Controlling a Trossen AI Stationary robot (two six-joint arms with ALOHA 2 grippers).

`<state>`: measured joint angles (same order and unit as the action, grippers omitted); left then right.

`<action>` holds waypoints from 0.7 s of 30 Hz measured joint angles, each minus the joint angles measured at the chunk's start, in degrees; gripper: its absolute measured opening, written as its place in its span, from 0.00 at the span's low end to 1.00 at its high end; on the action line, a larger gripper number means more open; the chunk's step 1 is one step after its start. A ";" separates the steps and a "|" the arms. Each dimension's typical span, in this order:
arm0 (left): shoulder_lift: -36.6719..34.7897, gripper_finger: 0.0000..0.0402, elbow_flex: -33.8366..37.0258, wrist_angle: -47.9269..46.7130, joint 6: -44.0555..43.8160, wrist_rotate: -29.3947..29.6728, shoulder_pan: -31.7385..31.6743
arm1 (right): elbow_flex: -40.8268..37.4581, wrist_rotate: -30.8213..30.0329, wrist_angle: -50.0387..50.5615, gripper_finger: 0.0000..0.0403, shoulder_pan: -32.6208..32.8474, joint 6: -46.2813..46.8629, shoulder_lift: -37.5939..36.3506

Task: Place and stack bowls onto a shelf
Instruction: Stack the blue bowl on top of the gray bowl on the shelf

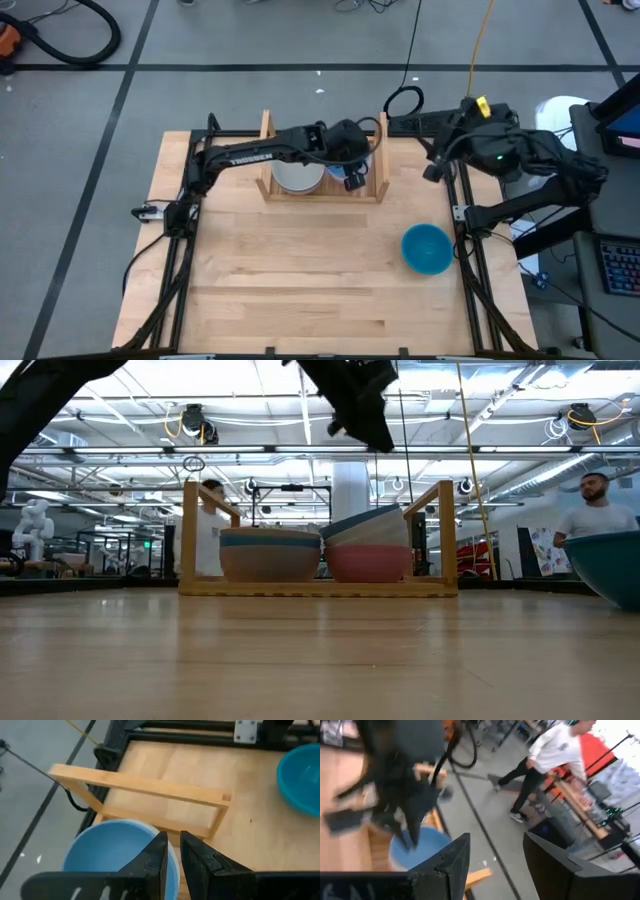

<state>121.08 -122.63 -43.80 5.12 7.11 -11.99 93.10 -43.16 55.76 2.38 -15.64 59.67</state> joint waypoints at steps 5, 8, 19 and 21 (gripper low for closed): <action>-4.37 0.14 -0.04 -1.92 -0.28 0.00 -0.03 | -0.02 2.28 12.38 0.44 -0.03 5.88 1.14; -7.84 0.14 -0.04 -1.97 -0.52 -0.02 0.26 | 0.00 10.68 19.78 0.44 -0.03 11.29 1.39; -20.55 0.14 -0.07 -5.72 -0.27 0.71 0.25 | -2.24 33.12 34.06 0.44 -0.02 24.22 3.13; -22.73 0.14 -0.04 -7.39 -0.66 1.01 0.24 | -4.63 35.93 34.01 0.44 -0.01 24.08 3.32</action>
<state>98.35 -122.67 -51.18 4.46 8.12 -11.75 88.47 -7.23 89.76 2.37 8.44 63.00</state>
